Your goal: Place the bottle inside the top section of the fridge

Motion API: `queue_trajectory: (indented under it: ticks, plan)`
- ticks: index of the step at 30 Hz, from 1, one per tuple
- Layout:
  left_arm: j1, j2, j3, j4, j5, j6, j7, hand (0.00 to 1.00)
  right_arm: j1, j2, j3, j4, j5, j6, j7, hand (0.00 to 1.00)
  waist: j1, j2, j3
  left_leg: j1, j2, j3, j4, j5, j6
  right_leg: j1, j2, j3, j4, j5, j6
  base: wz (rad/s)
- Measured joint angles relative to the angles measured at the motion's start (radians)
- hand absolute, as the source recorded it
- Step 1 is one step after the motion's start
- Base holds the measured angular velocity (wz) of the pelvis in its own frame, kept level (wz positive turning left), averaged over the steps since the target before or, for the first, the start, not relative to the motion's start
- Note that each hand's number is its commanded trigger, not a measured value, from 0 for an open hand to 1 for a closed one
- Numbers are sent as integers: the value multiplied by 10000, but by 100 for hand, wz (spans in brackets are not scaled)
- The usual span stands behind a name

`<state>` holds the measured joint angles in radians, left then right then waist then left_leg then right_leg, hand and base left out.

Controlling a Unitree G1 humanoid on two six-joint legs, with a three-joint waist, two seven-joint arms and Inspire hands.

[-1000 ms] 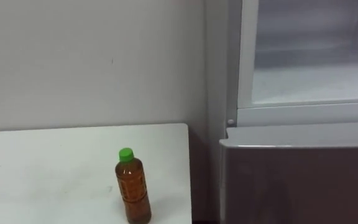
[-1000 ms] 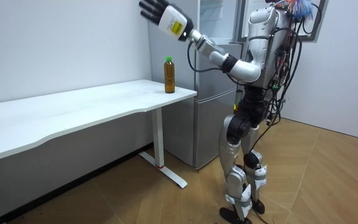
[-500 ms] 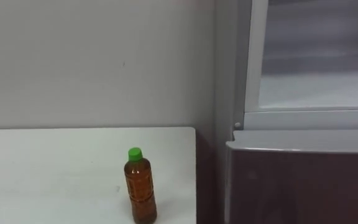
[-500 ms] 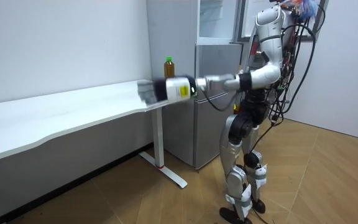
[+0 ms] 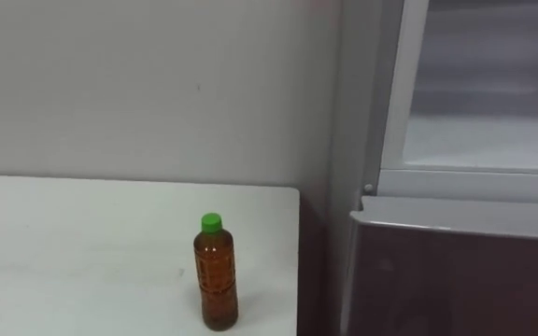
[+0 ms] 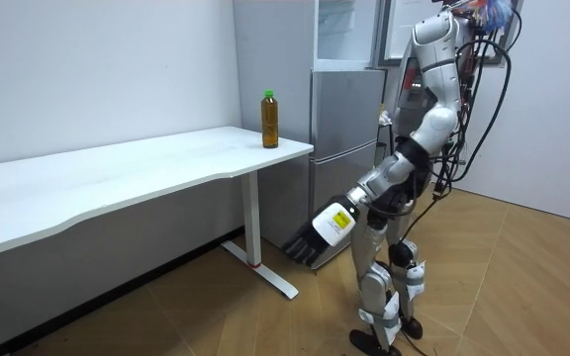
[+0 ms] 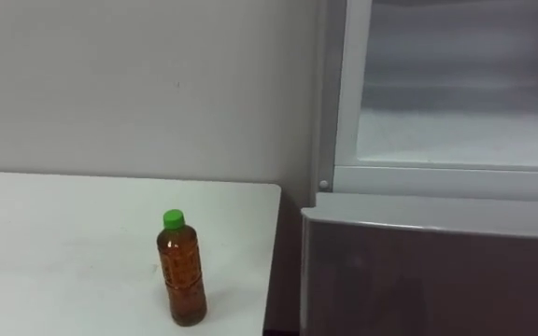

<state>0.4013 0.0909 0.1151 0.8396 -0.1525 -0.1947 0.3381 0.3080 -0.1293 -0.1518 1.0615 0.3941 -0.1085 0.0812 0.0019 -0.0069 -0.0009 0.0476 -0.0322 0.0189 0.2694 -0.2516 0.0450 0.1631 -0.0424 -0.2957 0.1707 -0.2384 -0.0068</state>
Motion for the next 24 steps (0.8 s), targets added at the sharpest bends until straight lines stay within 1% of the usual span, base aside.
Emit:
queue_trajectory:
  ticks: [3, 5, 6, 8, 10, 11, 13, 14, 16, 17, 19, 21, 24]
  plan:
    - [-259, 5, -19, 1009, 575, 4, 35, 0, 9, 9, 28, 202, 315, -9, 84, 0, -61, 15, -1, -5, -3, 58, -8, -4, 3, -29, -10, 33, -10, 3, 4, -5]
    - [-197, 7, -28, 1277, 949, 25, 38, 0, 51, 16, 44, 213, 329, 1, 111, 0, -125, 25, 2, -25, -11, 84, -21, -6, 6, -54, -23, 36, 10, 1, 9, 0]
    - [-205, 29, -40, 1349, 1241, 76, 41, 0, -6, 17, 44, 214, 294, 10, 157, 0, -225, 28, -1, -21, -11, 108, -29, -13, 17, -58, -28, 58, 54, -1, 15, -9]
    - [-217, 100, -162, 1552, 1463, 214, 38, 0, -63, 3, 44, 282, 289, 13, 197, 0, -257, 68, -4, -32, 16, 247, -43, -18, 24, -193, -39, 199, 207, -19, 26, -19]
    - [-468, 122, -222, 1946, 1443, 439, 3, 0, -145, -1, 218, 307, 304, 49, 229, 0, -257, 111, -4, -67, 27, 428, -98, -10, 39, -414, -78, 337, 361, -48, 39, -23]
    - [-566, 122, -224, 2133, 1443, 472, -37, 0, -160, -2, 253, 300, 293, 76, 244, 0, -241, 116, -4, -57, 29, 486, -120, -3, 50, -436, -82, 389, 356, -51, 44, -20]
    - [-816, 149, -214, 2682, 1432, 680, -369, 0, -172, -2, 347, 296, 304, 177, 314, 0, -238, 127, -15, 88, 23, 605, -210, 6, 70, -365, -92, 535, 334, -43, 69, -18]
    - [-826, 158, -215, 2776, 1404, 724, -461, 0, -170, -2, 348, 297, 306, 186, 312, 0, -244, 124, -14, 133, 23, 605, -248, 11, 78, -344, -90, 582, 332, -37, 77, -17]
    - [-817, 155, -211, 2867, 1228, 1031, -771, 0, -205, 0, 441, 323, 322, 271, 315, 0, -249, 102, -15, 196, 12, 626, -318, 24, 100, -330, -75, 728, 311, -11, 106, -10]
    - [-813, 156, -208, 2896, 1224, 1086, -850, 0, -209, -1, 442, 349, 324, 317, 315, 0, -244, 97, -16, 195, 11, 631, -320, 25, 104, -329, -70, 744, 294, -2, 111, 0]
    - [-753, 157, -197, 2915, 1249, 1377, -1112, 0, -349, -3, 509, 603, 354, 393, 330, 0, -239, 66, -17, 208, 18, 617, -316, 26, 105, -241, -42, 740, 151, 60, 118, 2]
    - [-749, 153, -197, 2916, 1279, 1583, -1294, 0, -497, -2, 523, 747, 301, 467, 340, 0, -251, 23, -9, 207, 17, 592, -305, 26, 105, -215, -42, 698, 133, 62, 119, 7]
    - [-766, 142, -199, 2916, 1246, 1728, -1569, 0, -672, -3, 554, 1062, 295, 465, 538, 0, -226, -42, -7, 205, 19, 615, -301, 26, 105, -186, -33, 675, 127, 62, 119, 4]
